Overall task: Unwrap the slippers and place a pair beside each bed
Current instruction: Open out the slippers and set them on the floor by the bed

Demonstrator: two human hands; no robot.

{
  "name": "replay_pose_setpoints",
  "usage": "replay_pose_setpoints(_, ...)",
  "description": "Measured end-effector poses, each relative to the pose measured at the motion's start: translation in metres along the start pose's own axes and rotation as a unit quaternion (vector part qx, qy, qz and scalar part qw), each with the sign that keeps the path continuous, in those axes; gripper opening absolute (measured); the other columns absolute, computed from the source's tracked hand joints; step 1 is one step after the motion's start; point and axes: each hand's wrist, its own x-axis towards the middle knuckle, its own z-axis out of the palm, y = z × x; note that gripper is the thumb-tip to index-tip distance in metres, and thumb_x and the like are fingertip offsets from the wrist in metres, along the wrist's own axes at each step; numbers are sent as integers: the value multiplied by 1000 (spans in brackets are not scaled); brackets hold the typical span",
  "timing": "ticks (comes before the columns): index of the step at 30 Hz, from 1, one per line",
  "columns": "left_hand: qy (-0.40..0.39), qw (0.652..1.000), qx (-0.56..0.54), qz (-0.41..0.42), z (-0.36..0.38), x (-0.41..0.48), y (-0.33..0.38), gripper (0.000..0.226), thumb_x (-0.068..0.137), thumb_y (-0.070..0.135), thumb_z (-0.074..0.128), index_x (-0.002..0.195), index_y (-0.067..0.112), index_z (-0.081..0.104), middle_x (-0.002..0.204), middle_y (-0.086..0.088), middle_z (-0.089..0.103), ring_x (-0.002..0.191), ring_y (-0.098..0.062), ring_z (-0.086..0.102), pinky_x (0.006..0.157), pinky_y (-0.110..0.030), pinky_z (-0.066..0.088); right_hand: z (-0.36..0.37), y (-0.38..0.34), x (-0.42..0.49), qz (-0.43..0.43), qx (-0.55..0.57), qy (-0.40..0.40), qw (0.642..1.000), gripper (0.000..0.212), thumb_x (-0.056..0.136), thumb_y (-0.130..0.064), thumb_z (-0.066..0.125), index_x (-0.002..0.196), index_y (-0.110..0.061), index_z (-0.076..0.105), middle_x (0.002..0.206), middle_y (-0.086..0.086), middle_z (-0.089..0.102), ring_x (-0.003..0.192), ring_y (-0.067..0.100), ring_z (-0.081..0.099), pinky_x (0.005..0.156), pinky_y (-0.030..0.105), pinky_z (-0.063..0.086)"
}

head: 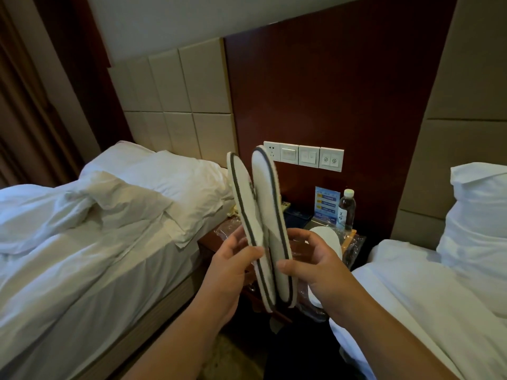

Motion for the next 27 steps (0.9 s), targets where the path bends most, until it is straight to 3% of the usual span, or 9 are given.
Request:
replay_pose_setpoints(2,15,1000,11,11,-6,-1,2,43,82,20,61,121,37,66,116,-2,73,105,-24,70,81,-42,59,-1,-3,-1,6,23,17,1000,49,79,1,71,116,-29,60,110,6,71,95,27,70,62,30,57)
replay_pose_setpoints(4,45,999,0,18,-12,-1,3,42,83,19,53,120,33,67,113,-3,74,103,-25,71,81,-45,59,-3,-4,-1,17,35,35,999,49,83,9,60,117,-26,59,107,9,72,91,27,71,62,32,57)
replay_pose_setpoints(8,117,992,-36,2,-22,-3,8,35,72,19,53,92,39,74,100,-5,77,89,-27,74,77,-52,60,-7,-6,1,37,53,60,996,49,84,11,51,116,-25,61,107,5,72,101,30,65,78,42,56)
replay_pose_setpoints(12,143,989,-49,-5,-28,-9,11,30,73,12,55,90,31,73,101,-15,74,92,-38,71,79,-61,57,-11,-6,2,59,101,60,991,52,80,13,46,113,-23,66,105,10,73,105,36,62,83,49,54)
replay_pose_setpoints(19,145,988,-42,-8,-28,-13,14,37,84,2,49,105,27,67,98,-14,75,88,-37,72,76,-57,59,-8,-8,-3,74,97,62,991,48,81,10,50,108,-25,69,105,10,73,107,38,60,94,58,48)
replay_pose_setpoints(22,143,989,-39,-4,-27,-13,16,36,78,6,53,103,28,69,99,-14,75,88,-38,72,77,-62,58,-6,-12,-5,73,117,56,989,38,88,0,55,115,-24,65,108,8,73,102,33,67,86,52,54)
replay_pose_setpoints(27,135,991,-25,-9,-28,-11,14,37,75,12,55,96,40,70,95,-5,77,83,-30,74,68,-51,61,-2,-16,-6,68,153,53,984,29,93,-15,56,121,-22,62,112,7,72,99,28,70,79,47,56)
